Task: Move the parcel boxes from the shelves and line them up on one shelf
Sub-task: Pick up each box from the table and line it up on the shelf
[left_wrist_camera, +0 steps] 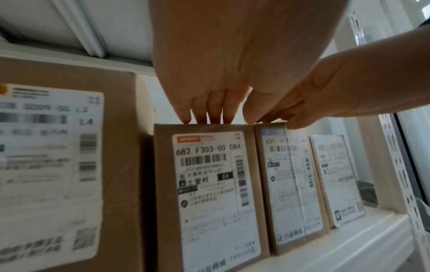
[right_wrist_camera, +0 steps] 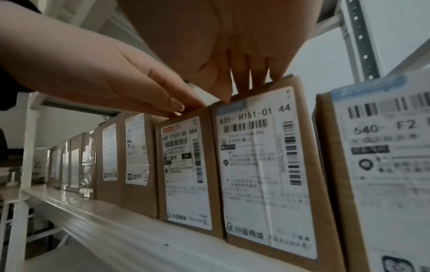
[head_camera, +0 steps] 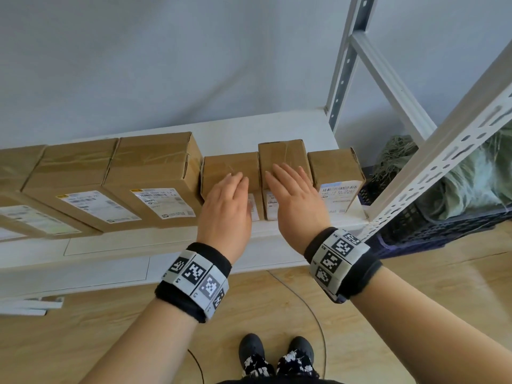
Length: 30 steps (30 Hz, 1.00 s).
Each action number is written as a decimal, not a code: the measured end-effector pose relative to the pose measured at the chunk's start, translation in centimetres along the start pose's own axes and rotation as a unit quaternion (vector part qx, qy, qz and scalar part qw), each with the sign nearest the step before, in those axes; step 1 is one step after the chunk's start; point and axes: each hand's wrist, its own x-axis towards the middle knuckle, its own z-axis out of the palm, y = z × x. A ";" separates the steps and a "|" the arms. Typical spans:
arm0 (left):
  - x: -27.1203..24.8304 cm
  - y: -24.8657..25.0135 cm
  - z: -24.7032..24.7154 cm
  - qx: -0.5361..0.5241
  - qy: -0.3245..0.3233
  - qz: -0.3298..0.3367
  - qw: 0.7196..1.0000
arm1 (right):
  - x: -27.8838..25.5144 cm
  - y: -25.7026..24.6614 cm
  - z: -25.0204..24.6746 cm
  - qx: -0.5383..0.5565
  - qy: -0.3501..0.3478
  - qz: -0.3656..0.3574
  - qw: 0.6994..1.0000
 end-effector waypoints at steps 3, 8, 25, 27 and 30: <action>-0.4 -0.3 0.6 0.015 0.016 0.010 1.000 | -0.2 -0.2 0.5 -0.021 -0.001 0.000 1.000; -0.5 -0.5 0.5 0.019 -0.005 0.013 1.000 | -0.2 -0.3 0.6 -0.007 0.016 0.005 1.000; -2.4 -5.4 -4.2 0.056 0.096 -0.097 0.989 | 2.5 -6.0 1.9 0.003 -0.077 -0.093 0.993; -2.7 -5.6 -4.0 0.060 0.086 -0.094 0.990 | 2.3 -6.1 2.1 -0.011 -0.075 -0.091 0.993; -2.8 -5.6 -3.7 0.072 0.085 -0.088 0.990 | 2.3 -6.1 2.5 -0.013 -0.057 -0.083 0.995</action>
